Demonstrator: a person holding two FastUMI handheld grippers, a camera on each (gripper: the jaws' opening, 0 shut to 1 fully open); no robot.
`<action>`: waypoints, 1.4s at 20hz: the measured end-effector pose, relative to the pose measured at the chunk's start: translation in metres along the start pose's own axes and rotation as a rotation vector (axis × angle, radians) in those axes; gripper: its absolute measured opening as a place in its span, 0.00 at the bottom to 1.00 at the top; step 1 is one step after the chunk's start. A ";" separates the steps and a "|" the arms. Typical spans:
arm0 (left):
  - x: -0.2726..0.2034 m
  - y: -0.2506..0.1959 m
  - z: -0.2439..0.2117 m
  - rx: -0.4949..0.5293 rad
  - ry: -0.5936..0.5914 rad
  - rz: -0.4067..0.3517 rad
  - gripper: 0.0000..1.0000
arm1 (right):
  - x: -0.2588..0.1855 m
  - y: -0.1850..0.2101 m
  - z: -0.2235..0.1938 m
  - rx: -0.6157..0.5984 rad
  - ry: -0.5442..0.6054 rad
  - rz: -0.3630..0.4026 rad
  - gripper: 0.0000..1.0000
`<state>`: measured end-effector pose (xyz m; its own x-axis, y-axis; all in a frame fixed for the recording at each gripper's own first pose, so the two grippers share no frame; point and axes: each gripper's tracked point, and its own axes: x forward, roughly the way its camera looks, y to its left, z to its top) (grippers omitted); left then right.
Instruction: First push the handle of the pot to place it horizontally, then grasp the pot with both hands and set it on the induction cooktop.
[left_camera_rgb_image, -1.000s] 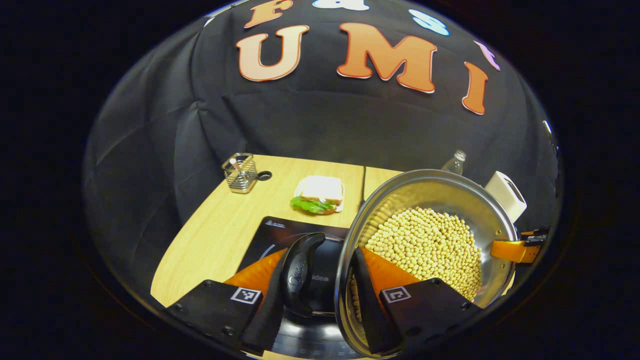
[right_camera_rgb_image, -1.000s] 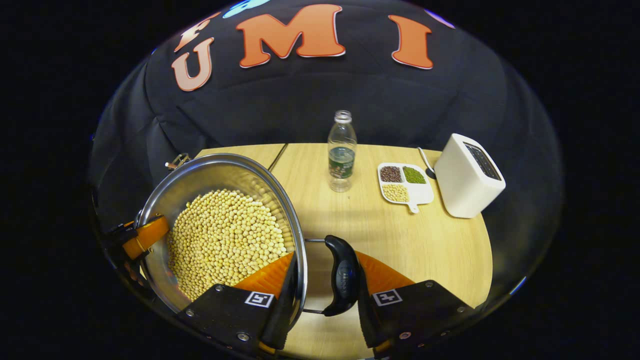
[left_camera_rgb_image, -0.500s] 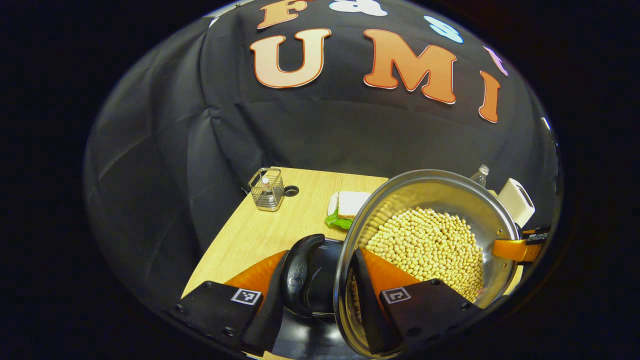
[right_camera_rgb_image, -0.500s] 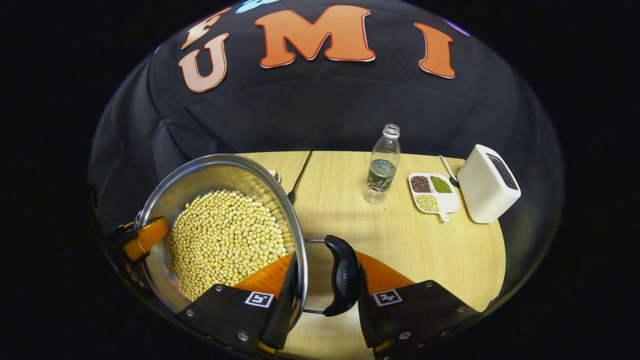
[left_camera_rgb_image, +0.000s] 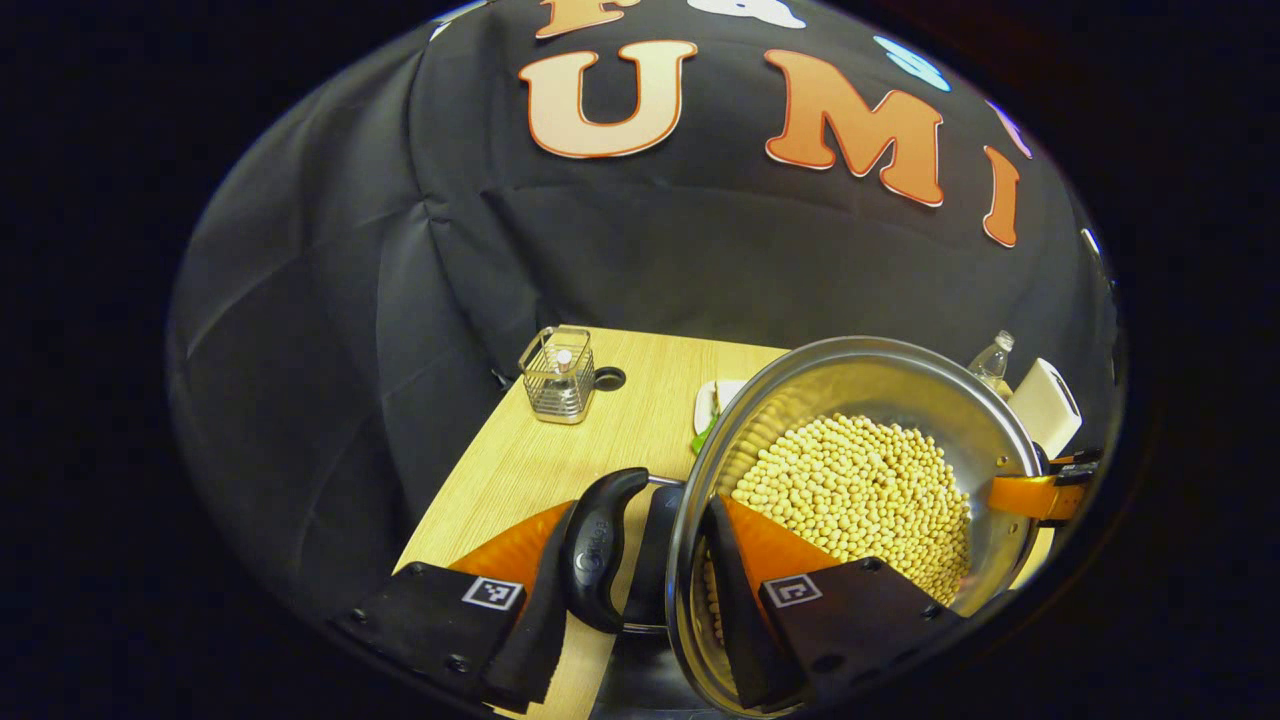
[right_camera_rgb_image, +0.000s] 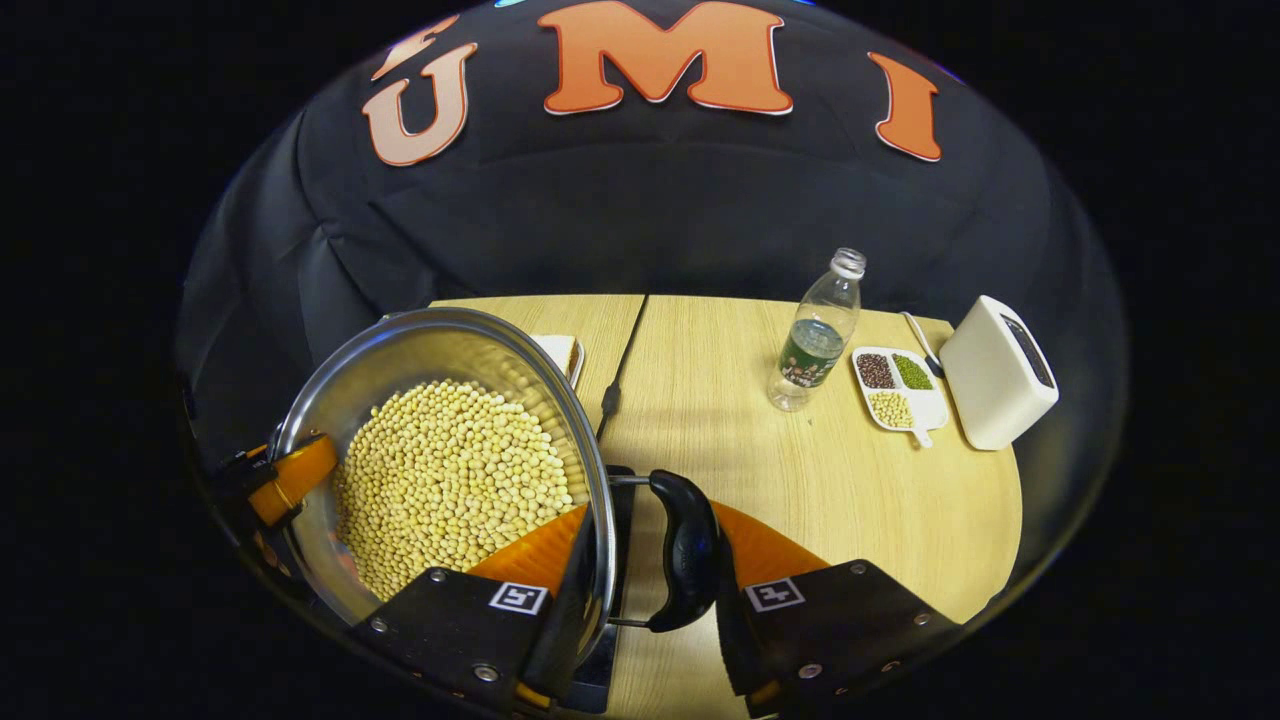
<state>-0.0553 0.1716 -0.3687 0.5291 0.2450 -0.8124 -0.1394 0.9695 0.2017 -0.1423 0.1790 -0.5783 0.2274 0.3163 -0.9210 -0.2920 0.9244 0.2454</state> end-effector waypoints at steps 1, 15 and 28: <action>0.001 -0.001 -0.001 -0.008 0.009 0.001 0.73 | 0.000 0.000 0.001 -0.004 0.004 -0.003 0.57; -0.013 0.001 -0.004 -0.056 0.098 0.018 0.74 | -0.002 -0.003 0.008 -0.014 0.047 -0.004 0.58; -0.020 0.000 0.005 -0.032 0.122 0.024 0.74 | -0.009 -0.009 0.019 -0.010 0.087 0.001 0.58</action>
<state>-0.0616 0.1672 -0.3501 0.4199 0.2633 -0.8685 -0.1782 0.9623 0.2056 -0.1238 0.1717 -0.5661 0.1455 0.2972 -0.9436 -0.3017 0.9217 0.2438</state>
